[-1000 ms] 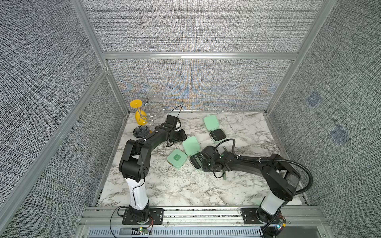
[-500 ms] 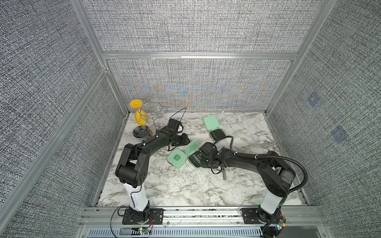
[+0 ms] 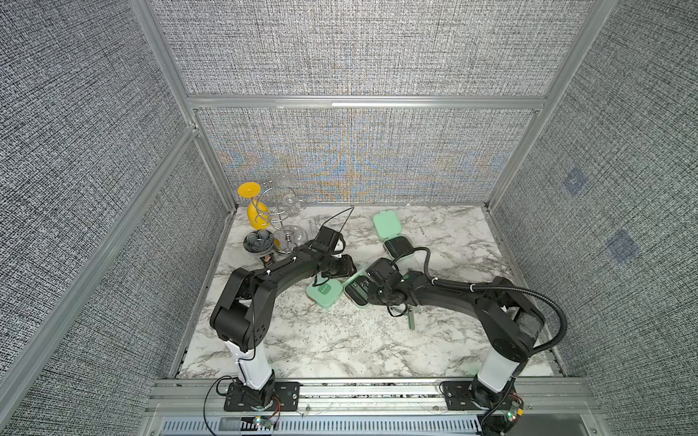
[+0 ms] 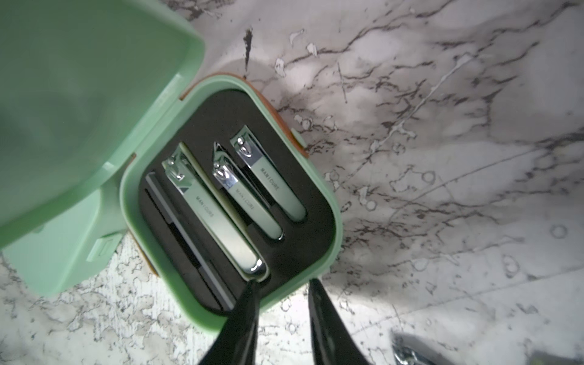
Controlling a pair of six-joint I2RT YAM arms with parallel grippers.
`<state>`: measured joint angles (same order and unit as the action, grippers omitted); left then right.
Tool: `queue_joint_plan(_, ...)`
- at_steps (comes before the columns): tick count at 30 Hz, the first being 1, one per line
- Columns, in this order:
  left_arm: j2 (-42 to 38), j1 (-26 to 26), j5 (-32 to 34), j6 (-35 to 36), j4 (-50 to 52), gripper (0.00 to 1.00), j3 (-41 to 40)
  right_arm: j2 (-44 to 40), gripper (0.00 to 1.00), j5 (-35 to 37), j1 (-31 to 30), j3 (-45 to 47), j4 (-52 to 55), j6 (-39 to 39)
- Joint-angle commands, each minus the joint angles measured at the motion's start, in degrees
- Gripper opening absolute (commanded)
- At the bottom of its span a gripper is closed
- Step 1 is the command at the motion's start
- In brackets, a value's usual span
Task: Organize nail clipper sets
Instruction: Close the storage box at the center of the board.
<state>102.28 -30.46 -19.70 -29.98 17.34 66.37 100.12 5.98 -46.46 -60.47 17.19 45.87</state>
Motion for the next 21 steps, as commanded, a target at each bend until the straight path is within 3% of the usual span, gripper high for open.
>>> queue_joint_plan(1,0.35,-0.97,0.08,-1.05,-2.28,0.48,-0.62,-1.58,0.39,1.21,0.31,0.86,-0.95,-0.19)
queue_joint_plan(10,0.57,-2.14,1.65,-1.42,-1.92,0.48,-1.36,-10.16,0.43,3.81,0.58,6.95,3.60,0.75)
queue_joint_plan(16,0.03,-3.46,3.21,-1.14,-0.67,0.48,-1.41,-17.82,0.59,2.42,0.58,10.67,5.51,2.02)
queue_joint_plan(21,-0.13,-5.03,4.49,-1.05,0.55,0.48,-1.84,-19.28,0.72,-0.01,0.58,10.15,3.44,3.71)
